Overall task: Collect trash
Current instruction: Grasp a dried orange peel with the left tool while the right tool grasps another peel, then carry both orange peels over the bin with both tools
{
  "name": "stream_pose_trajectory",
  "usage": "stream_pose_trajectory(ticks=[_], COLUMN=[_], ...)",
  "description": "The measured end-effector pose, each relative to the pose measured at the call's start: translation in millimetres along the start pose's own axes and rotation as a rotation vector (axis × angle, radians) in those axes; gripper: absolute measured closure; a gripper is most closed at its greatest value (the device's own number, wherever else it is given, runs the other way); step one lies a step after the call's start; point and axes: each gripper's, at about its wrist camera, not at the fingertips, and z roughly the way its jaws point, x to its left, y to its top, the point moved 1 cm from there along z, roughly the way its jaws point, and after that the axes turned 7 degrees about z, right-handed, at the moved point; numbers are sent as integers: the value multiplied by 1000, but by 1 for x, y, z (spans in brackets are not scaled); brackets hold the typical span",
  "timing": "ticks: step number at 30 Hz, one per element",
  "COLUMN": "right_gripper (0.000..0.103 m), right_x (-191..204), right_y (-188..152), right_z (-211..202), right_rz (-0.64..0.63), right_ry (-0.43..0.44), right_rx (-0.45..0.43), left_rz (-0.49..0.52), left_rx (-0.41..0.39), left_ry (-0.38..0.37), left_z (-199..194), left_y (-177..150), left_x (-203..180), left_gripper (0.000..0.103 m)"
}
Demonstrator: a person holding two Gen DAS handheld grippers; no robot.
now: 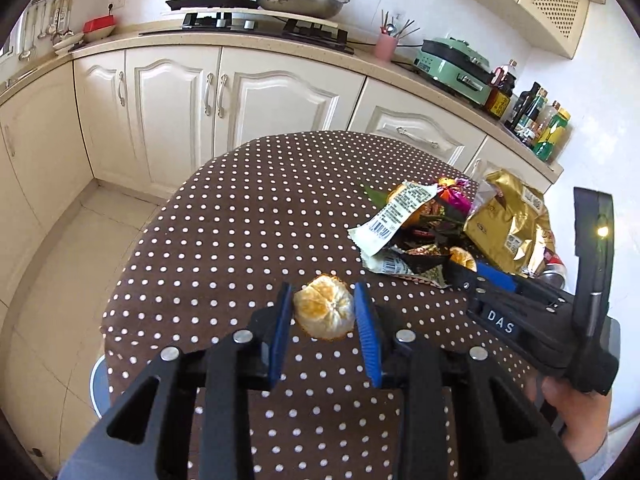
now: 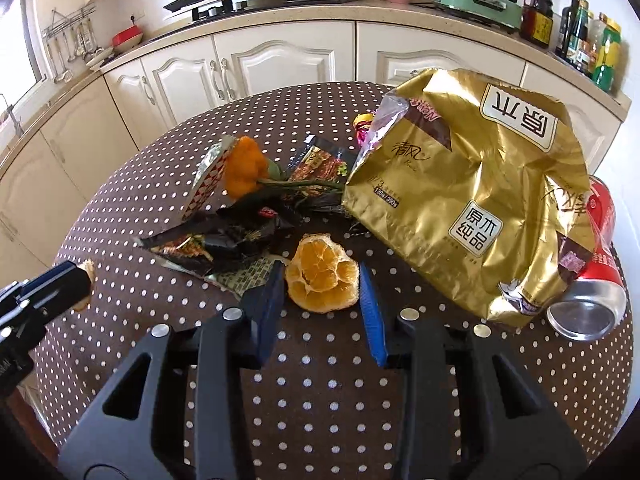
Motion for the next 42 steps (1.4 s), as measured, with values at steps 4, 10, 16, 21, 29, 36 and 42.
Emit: stream_pose_trajectory(ticks=[4, 10, 16, 21, 29, 36, 42], right_gripper=[67, 67, 67, 67, 67, 67, 67], right_x=[8, 62, 150, 228, 324, 360, 367], right_y=[-10, -27, -52, -80, -136, -163, -168], right_z=[-31, -78, -98, -81, -17, 37, 71], right_rz=[20, -16, -126, -205, -287, -314, -297], right_ry=[2, 120, 256, 354, 426, 400, 389], right_rx=[-77, -172, -195, -134, -4, 69, 121], left_rz=[-1, -34, -106, -186, -323, -422, -466], left_rx=[-30, -67, -81, -65, 38, 140, 168], left_ry=[1, 26, 87, 168, 258, 266, 268], left_z=[-18, -51, -86, -109, -104, -60, -34], left_y=[-4, -20, -50, -85, -146, -179, -185], left_x=[8, 37, 98, 164, 263, 319, 340], left_gripper=[72, 72, 72, 72, 72, 72, 71])
